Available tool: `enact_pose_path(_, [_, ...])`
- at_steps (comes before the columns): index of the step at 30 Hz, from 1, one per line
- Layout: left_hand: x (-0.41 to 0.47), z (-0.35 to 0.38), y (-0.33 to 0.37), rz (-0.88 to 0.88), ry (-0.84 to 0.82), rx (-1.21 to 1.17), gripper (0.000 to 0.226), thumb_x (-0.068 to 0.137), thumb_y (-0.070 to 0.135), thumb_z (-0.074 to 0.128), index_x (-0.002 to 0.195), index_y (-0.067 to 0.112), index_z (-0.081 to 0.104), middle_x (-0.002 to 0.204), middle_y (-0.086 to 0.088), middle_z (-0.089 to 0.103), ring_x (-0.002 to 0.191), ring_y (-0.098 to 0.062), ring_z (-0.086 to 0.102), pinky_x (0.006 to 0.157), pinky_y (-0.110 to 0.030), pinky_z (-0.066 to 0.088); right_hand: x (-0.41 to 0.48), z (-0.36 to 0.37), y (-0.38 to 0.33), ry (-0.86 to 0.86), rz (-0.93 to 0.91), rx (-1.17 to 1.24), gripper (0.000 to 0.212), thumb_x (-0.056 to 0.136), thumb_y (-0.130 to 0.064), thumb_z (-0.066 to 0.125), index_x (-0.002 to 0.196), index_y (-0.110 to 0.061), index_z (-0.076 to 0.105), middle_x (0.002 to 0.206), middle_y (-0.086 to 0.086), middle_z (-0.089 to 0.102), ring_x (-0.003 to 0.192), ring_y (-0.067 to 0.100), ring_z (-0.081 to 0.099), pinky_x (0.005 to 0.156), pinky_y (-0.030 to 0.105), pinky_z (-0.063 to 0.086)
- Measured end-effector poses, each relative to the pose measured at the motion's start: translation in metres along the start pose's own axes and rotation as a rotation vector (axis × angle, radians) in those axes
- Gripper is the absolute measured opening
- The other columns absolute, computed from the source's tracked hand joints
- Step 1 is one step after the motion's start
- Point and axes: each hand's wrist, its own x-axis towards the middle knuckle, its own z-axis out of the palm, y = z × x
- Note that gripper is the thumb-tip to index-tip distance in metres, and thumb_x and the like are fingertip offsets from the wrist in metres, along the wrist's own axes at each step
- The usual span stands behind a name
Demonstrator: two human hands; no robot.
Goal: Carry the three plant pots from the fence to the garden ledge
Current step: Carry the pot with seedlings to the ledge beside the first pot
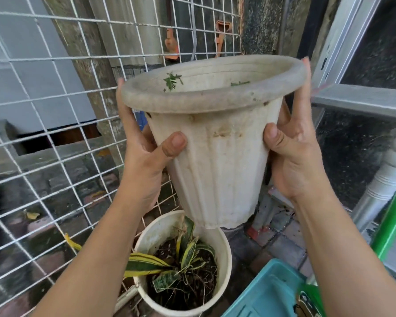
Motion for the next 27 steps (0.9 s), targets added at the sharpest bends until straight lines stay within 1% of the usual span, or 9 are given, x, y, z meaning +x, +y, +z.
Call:
enact_pose_path(6, [0.034,0.002,0.09,-0.111,0.035,-0.012,0.14,0.074,0.049,0.092,0.168,0.014,-0.006,0.147,0.006,0.06,0.137,-0.019,0.063,0.105,-0.038,0.057,0.06,0.031,-0.062,-0.059,0.044,0.013,0.123,0.092,-0.031,0.079,0.166,-0.012,-0.018,0.174,0.025,0.018,0.158,0.04,0.029,0.121,0.048,0.041])
enact_pose_path(10, [0.051,0.008,0.175,-0.18,0.076,0.083,0.104,0.077,0.049,0.091,0.154,0.015,0.028,0.139,0.01,0.066,0.132,-0.011,0.065,0.105,-0.03,0.057,0.092,0.075,-0.126,0.129,0.189,0.109,0.132,0.083,-0.044,0.086,0.165,0.0,-0.008,0.167,0.03,0.027,0.152,0.038,0.043,0.113,0.046,0.05])
enact_pose_path(12, [0.066,0.009,0.235,-0.288,0.156,0.072,0.126,0.07,0.054,0.095,0.16,0.006,0.021,0.147,-0.01,0.06,0.135,-0.022,0.062,0.106,-0.038,0.058,0.118,0.1,-0.171,0.135,0.236,0.131,0.13,0.086,-0.043,0.084,0.162,0.006,-0.009,0.163,0.03,0.035,0.144,0.024,0.054,0.109,0.037,0.053])
enact_pose_path(14, [0.084,0.006,0.302,-0.311,0.201,0.085,0.152,0.059,0.062,0.098,0.163,-0.005,0.009,0.155,-0.035,0.045,0.14,-0.042,0.056,0.107,-0.045,0.057,0.151,0.133,-0.222,0.101,0.263,0.152,0.126,0.091,-0.039,0.079,0.16,0.01,-0.014,0.157,0.013,0.053,0.139,0.015,0.057,0.107,0.032,0.053])
enact_pose_path(15, [0.093,0.006,0.337,-0.326,0.207,0.101,0.154,0.057,0.064,0.097,0.162,-0.006,0.009,0.155,-0.038,0.044,0.14,-0.048,0.055,0.105,-0.045,0.058,0.169,0.15,-0.248,0.095,0.274,0.165,0.124,0.092,-0.038,0.078,0.16,0.01,-0.015,0.152,0.001,0.058,0.138,0.011,0.058,0.107,0.029,0.052])
enact_pose_path(19, [0.125,0.014,0.486,-0.387,0.265,0.159,0.124,0.074,0.059,0.09,0.158,0.003,0.018,0.147,-0.017,0.057,0.131,-0.028,0.062,0.103,-0.039,0.056,0.236,0.218,-0.356,0.053,0.318,0.166,0.109,0.097,-0.031,0.069,0.162,-0.008,-0.015,0.149,-0.026,0.057,0.139,-0.001,0.054,0.109,0.023,0.048])
enact_pose_path(22, [0.131,0.014,0.58,-0.355,0.281,0.231,0.103,0.084,0.062,0.077,0.147,0.0,0.024,0.134,0.013,0.068,0.122,-0.005,0.067,0.096,-0.026,0.058,0.28,0.265,-0.425,-0.004,0.367,0.15,0.109,0.096,-0.038,0.072,0.164,-0.014,-0.01,0.147,-0.033,0.055,0.14,-0.001,0.053,0.111,0.026,0.047])
enact_pose_path(25, [0.129,0.014,0.656,-0.299,0.394,0.307,0.119,0.081,0.068,0.078,0.156,-0.003,0.019,0.138,0.011,0.066,0.124,-0.011,0.066,0.096,-0.031,0.059,0.306,0.305,-0.476,-0.018,0.395,0.19,0.102,0.091,-0.047,0.076,0.162,-0.029,0.006,0.148,-0.033,0.055,0.141,0.001,0.053,0.11,0.026,0.048])
enact_pose_path(27, [0.123,0.016,0.701,-0.257,0.498,0.288,0.134,0.073,0.07,0.084,0.16,-0.004,0.014,0.145,-0.004,0.062,0.127,-0.021,0.062,0.099,-0.039,0.058,0.315,0.331,-0.507,-0.055,0.41,0.24,0.102,0.088,-0.048,0.08,0.164,-0.032,0.014,0.154,-0.009,0.057,0.141,0.015,0.057,0.108,0.03,0.05])
